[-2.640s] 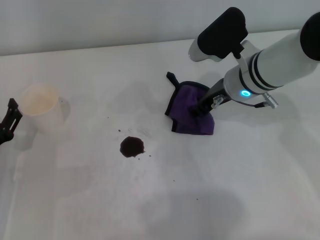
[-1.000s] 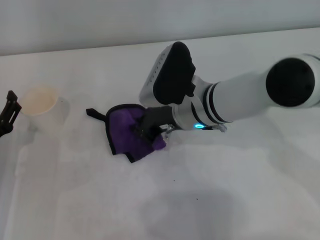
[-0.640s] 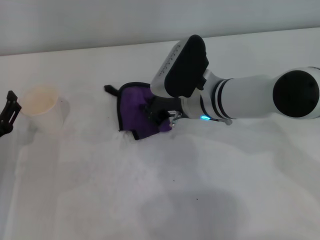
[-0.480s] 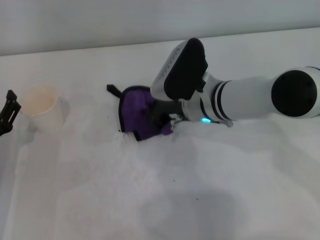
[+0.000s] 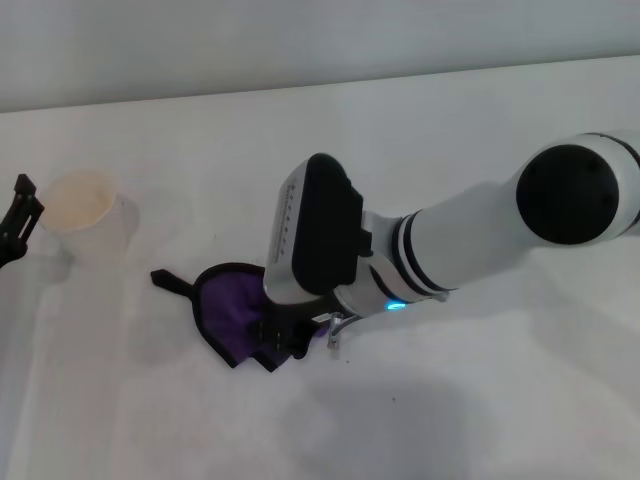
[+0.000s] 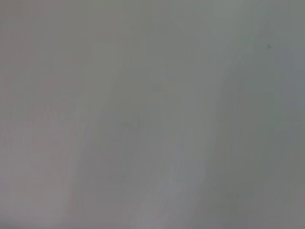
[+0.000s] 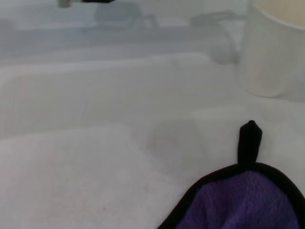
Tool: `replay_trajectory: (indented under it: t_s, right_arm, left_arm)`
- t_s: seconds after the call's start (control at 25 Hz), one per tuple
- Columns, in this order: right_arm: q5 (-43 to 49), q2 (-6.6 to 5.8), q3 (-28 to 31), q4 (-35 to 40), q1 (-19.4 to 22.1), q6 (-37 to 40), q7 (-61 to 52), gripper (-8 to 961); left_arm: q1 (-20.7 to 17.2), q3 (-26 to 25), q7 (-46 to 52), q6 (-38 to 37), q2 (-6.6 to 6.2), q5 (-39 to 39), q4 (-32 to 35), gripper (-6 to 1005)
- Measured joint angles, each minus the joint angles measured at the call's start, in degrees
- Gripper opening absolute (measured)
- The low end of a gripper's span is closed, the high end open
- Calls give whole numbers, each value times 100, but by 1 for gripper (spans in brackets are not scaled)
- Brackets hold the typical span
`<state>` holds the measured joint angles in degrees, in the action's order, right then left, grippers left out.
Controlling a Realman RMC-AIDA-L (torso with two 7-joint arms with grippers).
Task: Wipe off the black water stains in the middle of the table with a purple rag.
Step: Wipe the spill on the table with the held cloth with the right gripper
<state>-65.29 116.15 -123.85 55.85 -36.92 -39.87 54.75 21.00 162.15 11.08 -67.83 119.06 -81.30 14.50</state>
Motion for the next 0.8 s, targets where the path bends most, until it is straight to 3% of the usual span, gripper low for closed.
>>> replay_trajectory:
  t_s: [0.32,0.8]
  right_arm:
    - [12,8,-211,-396,-11,1306,63,91]
    - [26,-38,1129,-1183,-78,1289,43,90]
  left_arm:
    - [-8,1,0,7,16,0,5,891]
    - [82,0,0,14,-2,0,1,892]
